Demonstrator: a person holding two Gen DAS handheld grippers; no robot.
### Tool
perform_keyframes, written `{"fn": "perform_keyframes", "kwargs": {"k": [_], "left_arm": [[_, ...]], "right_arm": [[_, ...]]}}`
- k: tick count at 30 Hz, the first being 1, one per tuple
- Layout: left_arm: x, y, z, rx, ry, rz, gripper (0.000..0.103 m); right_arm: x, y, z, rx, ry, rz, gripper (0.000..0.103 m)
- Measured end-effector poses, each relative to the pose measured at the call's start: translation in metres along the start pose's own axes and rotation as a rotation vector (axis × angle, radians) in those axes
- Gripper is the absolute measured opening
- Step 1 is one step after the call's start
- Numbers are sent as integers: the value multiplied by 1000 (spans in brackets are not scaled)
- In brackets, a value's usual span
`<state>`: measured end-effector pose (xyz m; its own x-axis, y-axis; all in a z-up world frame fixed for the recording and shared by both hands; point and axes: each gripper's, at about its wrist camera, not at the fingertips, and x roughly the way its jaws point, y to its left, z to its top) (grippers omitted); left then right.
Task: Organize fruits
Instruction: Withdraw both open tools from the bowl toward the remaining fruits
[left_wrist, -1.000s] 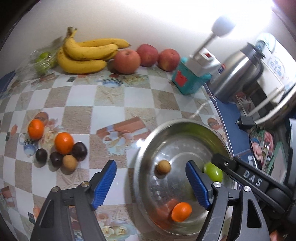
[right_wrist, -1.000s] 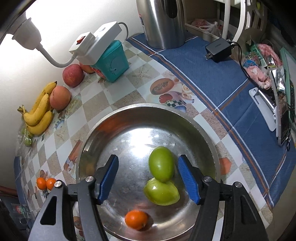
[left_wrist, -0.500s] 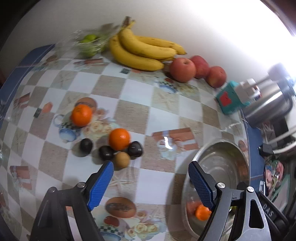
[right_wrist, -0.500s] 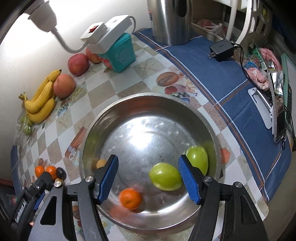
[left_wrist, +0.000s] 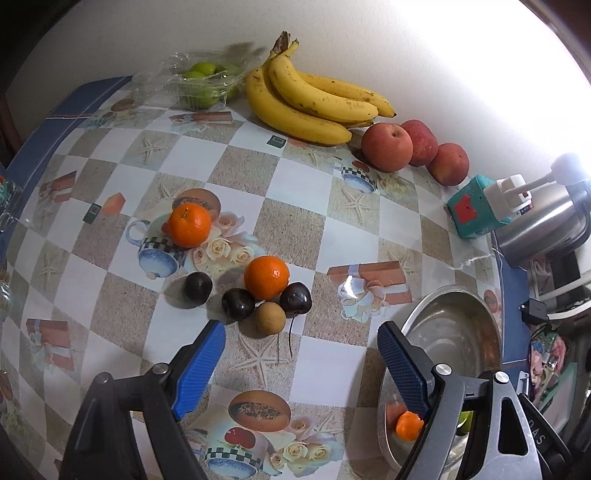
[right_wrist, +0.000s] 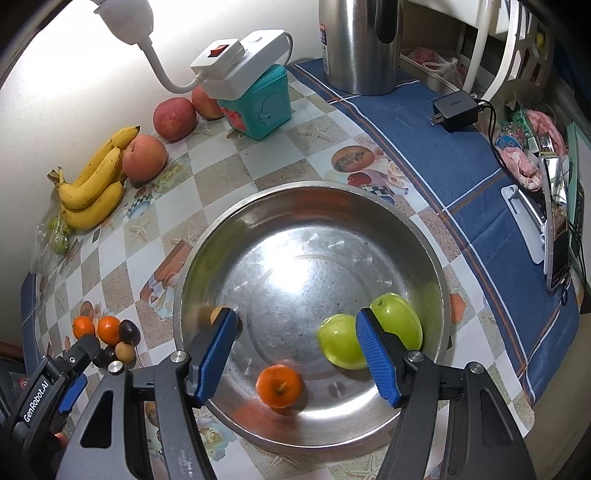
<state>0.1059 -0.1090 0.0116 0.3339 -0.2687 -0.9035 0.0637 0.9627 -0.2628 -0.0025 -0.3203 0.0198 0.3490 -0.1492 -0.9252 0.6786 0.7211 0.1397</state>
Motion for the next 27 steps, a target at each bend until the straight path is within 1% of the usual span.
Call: {"fn": "perform_keyframes", "kwargs": {"k": [1, 2, 3, 4, 6, 7, 8, 13, 18, 27], "left_arm": [[1, 0, 0, -1, 1, 1, 89], [1, 1, 0, -4, 3, 3, 90], [1, 1, 0, -6, 3, 3, 91], [1, 2, 0, -9, 4, 4, 91], [2, 3, 0, -13, 5, 5, 91], [2, 3, 0, -14, 5, 7, 91], [2, 4, -1, -15, 5, 8, 91], [1, 5, -1, -16, 7, 8, 92], [1, 5, -1, -18, 8, 8, 92], [-3, 19, 3, -45, 1, 18, 93]], "right_arm": [[0, 1, 0, -2, -2, -1, 70], [0, 1, 0, -4, -3, -1, 83], [1, 1, 0, -6, -6, 2, 89], [0, 1, 0, -5, -16, 12, 93], [-1, 1, 0, 0, -30, 26, 93], [0, 1, 0, 3, -25, 36, 95], [1, 1, 0, 6, -16, 44, 100], [6, 0, -1, 31, 14, 88, 100], [6, 0, -2, 39, 14, 96, 100], [12, 9, -5, 17, 46, 93, 100]]}}
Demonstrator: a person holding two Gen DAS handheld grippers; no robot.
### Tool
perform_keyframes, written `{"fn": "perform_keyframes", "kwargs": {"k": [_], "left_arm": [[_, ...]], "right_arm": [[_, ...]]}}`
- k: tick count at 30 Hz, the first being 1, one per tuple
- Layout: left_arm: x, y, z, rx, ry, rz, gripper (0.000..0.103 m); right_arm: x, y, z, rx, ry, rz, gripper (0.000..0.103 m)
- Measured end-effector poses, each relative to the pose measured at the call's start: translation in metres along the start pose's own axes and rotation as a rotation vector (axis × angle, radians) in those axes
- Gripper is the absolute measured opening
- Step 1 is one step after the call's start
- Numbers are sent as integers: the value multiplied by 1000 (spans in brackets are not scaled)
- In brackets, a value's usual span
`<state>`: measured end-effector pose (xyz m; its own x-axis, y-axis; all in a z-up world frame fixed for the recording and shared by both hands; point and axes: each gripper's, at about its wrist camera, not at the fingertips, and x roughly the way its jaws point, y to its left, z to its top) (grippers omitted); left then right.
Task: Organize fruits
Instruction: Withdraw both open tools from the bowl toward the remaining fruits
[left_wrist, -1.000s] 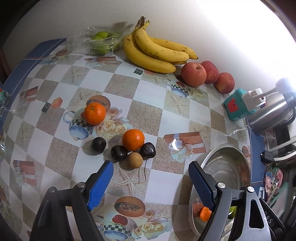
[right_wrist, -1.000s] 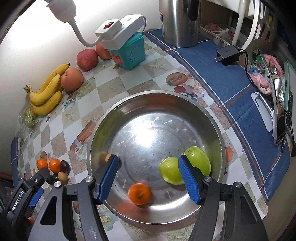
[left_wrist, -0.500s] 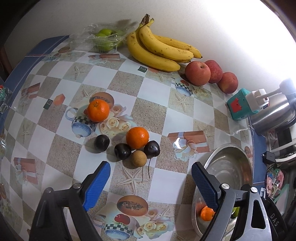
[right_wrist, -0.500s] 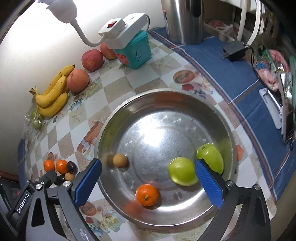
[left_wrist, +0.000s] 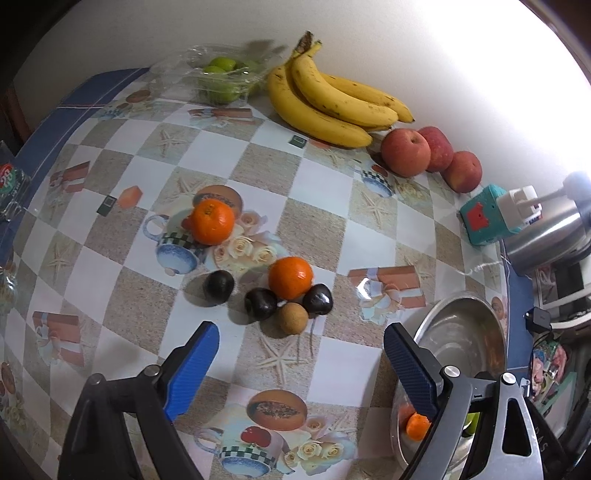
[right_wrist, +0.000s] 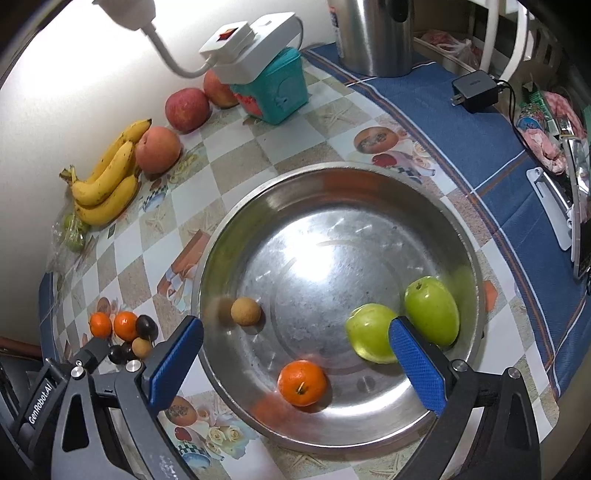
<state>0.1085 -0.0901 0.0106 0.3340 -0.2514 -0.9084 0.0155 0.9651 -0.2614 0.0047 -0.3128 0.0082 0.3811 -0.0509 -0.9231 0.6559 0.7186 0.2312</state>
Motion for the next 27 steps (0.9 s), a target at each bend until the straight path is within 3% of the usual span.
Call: {"fn": "perform_keyframes", "kwargs": {"k": [10, 17, 21, 27], "left_arm": [[-13, 40, 12, -84, -43, 44, 94], [-31, 81, 20, -157, -108, 119, 98], [-39, 106, 22, -215, -132, 141, 99], [-39, 128, 25, -266, -126, 133, 99]], "right_arm": [[10, 37, -14, -87, 44, 49, 100], [9, 72, -30, -167, 41, 67, 100], [11, 97, -42, -211, 58, 116, 100], [16, 132, -58, -273, 83, 153, 100]]}}
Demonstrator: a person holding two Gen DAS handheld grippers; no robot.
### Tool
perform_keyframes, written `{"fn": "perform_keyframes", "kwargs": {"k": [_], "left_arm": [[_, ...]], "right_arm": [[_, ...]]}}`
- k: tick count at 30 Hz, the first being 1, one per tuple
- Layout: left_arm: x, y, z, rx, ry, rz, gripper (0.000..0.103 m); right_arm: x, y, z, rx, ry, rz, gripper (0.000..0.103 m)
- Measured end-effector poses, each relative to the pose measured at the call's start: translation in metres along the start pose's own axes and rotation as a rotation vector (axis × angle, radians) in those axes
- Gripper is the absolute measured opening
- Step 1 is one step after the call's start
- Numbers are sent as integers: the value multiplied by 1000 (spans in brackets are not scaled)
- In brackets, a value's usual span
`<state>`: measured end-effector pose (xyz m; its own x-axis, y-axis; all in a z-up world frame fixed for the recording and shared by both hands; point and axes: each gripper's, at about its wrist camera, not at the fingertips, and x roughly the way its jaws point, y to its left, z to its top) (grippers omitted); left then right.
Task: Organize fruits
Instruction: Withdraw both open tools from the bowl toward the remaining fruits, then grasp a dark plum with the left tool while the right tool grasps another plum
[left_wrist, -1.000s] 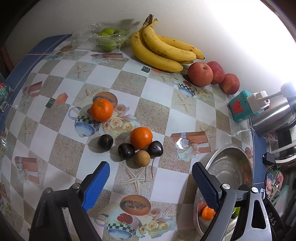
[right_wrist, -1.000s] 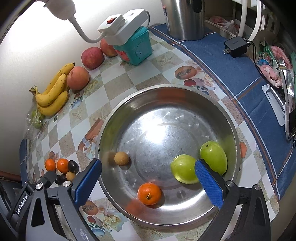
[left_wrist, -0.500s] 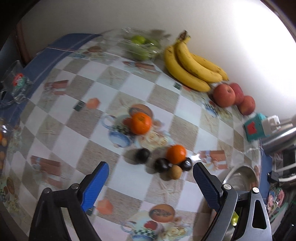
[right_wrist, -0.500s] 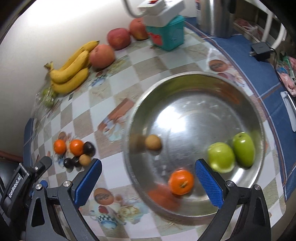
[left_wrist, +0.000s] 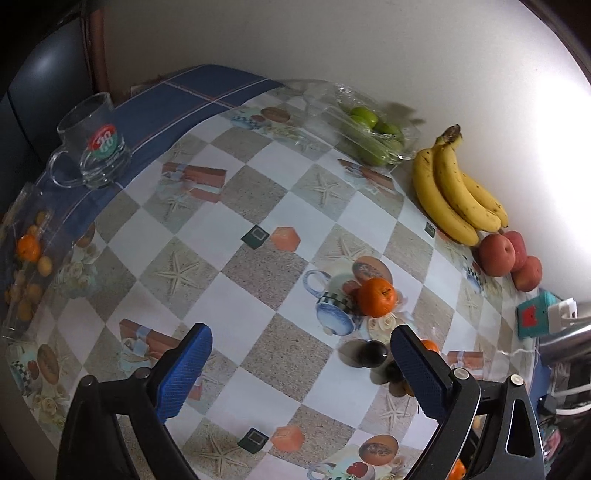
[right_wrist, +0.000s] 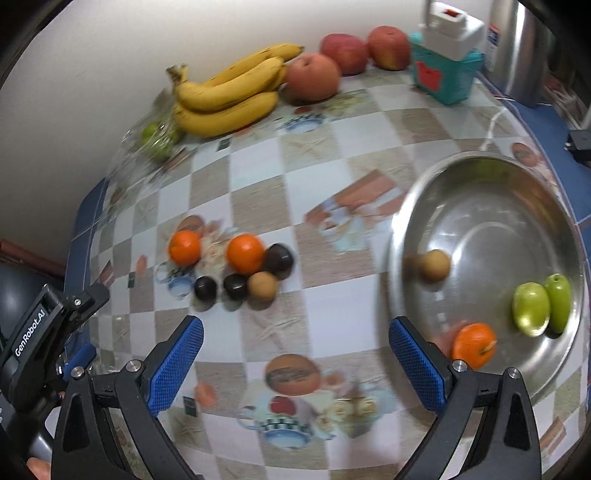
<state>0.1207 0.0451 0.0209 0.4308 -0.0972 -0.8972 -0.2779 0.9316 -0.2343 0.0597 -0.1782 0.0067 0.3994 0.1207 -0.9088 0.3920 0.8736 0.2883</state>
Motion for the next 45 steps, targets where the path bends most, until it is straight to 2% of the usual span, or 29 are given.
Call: {"fn": "perform_keyframes", "kwargs": {"k": [8, 14, 20, 29, 45], "left_arm": [[4, 12, 7, -23, 3, 4, 100], [18, 13, 9, -21, 32, -5, 100], [33, -4, 7, 15, 75, -77, 100], [50, -32, 1, 92, 126, -149, 99], [69, -41, -4, 98, 169, -148, 99]], "right_arm": [[24, 25, -2, -47, 50, 44, 100], [30, 22, 5, -41, 30, 35, 100], [35, 13, 13, -60, -13, -23, 100], [44, 8, 16, -57, -37, -53, 100], [48, -2, 20, -23, -44, -45, 100]]}}
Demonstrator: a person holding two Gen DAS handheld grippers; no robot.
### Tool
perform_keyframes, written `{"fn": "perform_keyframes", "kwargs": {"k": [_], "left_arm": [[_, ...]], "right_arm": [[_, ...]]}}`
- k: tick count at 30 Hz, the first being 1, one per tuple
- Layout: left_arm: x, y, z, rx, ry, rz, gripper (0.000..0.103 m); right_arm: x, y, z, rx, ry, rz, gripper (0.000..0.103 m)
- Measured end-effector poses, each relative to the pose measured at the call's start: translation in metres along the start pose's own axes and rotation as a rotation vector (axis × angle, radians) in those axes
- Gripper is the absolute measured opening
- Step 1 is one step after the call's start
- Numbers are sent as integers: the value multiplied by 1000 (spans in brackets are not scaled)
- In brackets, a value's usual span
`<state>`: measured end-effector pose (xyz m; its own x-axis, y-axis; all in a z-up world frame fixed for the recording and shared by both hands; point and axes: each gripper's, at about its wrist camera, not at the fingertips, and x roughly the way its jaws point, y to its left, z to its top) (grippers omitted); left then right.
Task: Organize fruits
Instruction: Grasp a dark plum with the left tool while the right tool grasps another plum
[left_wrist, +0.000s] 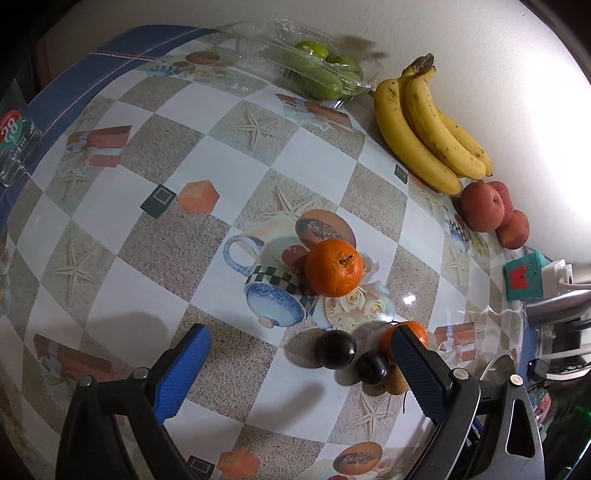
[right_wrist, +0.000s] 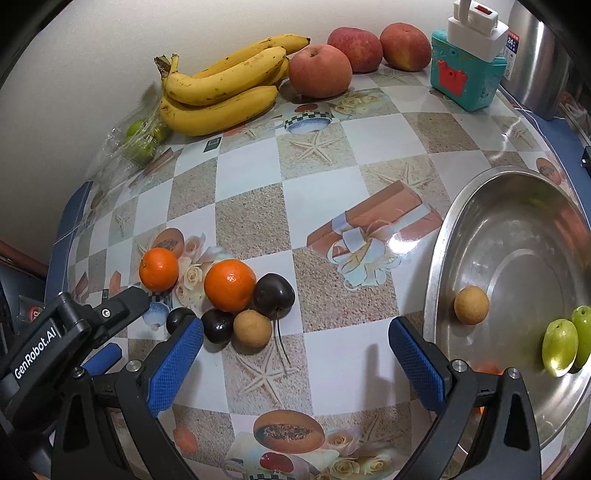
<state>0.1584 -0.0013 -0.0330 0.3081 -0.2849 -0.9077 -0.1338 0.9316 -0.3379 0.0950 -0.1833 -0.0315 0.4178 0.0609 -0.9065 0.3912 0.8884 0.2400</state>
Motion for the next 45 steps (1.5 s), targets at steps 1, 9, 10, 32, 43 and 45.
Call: {"fn": "perform_keyframes", "kwargs": {"k": [1, 9, 10, 32, 43, 45], "left_arm": [[0, 0, 0, 1, 1, 0, 99], [6, -4, 0, 3, 18, -22, 87], [7, -4, 0, 3, 19, -25, 86], [15, -15, -6, 26, 71, -100, 32], [14, -16, -6, 33, 67, -98, 25], [15, -16, -6, 30, 67, -100, 25]], "right_arm": [[1, 0, 0, 1, 0, -2, 100], [1, -6, 4, 22, -8, -2, 100], [1, -6, 4, 25, -8, -1, 100], [-3, -10, 3, 39, -20, 6, 100], [0, -11, 5, 54, -25, 26, 97], [0, -11, 5, 55, -25, 32, 91]]}}
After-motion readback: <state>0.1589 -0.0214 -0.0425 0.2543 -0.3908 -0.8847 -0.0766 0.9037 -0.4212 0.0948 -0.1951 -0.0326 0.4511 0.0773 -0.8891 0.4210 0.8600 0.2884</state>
